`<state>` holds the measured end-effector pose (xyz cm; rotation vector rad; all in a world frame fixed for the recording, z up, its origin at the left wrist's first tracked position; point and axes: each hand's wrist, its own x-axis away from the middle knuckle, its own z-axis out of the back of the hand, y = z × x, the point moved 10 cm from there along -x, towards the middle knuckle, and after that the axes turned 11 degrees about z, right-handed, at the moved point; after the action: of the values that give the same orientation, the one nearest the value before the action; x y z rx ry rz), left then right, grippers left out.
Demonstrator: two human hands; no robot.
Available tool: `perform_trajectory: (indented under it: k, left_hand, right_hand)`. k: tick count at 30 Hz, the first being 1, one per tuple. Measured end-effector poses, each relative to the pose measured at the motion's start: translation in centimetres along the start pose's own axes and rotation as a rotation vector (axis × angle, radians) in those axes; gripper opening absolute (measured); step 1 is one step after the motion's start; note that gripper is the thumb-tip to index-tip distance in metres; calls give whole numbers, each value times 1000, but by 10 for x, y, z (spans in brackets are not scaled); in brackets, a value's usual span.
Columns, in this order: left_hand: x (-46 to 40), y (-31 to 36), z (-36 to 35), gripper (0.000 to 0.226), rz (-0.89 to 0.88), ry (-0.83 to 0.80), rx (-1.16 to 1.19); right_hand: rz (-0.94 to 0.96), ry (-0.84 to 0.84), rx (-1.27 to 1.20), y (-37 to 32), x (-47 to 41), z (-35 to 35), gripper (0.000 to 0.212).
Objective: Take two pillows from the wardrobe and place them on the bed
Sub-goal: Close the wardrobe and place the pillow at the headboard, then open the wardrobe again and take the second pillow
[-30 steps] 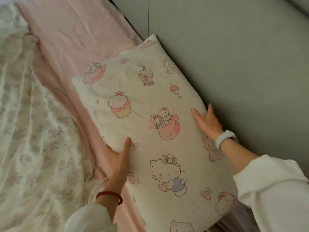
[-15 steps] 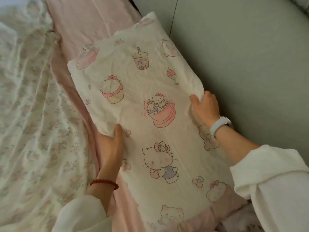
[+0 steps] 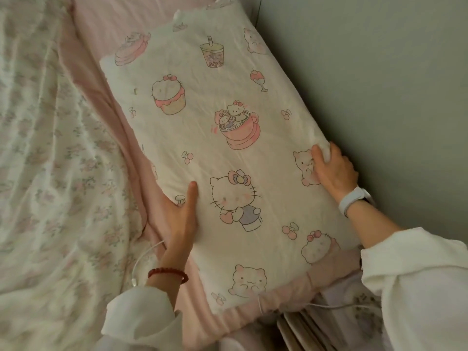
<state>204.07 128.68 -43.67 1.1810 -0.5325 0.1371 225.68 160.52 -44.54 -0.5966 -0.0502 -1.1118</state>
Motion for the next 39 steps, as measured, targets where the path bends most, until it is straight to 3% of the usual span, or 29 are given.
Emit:
perform_trajectory:
  k: [4, 9, 11, 14, 16, 19, 22, 29, 33, 39]
  left_hand:
    - [8, -33, 22, 78, 143, 54, -34]
    - [7, -85, 5, 84, 361, -99, -155]
    - [6, -84, 9, 87, 374, -31, -262]
    - [16, -42, 17, 82, 102, 137, -582]
    - [36, -14, 5, 75, -141, 142, -770]
    - [75, -20, -32, 74, -396, -87, -1078]
    - [95, -59, -42, 78, -330, -264, -1245]
    - [120, -69, 0, 70, -194, -460, -1057]
    - [125, -49, 99, 59, -112, -282, -802]
    - [153, -73, 337, 50, -4, 43, -602]
  right_hand:
    - [100, 86, -6, 2, 27, 9, 52]
    - [-157, -157, 59, 43, 49, -38, 55]
    - [-156, -146, 53, 40, 48, -39, 57]
    - [15, 38, 110, 12, 53, -15, 55]
    - [191, 98, 102, -18, 71, -12, 54]
    - [367, -51, 160, -46, 106, -46, 56]
    - [252, -140, 189, -34, 132, -73, 59]
    - [55, -157, 190, -34, 214, -75, 62]
    - [162, -152, 105, -99, 277, -92, 58]
    - [506, -285, -152, -261, 419, -171, 33]
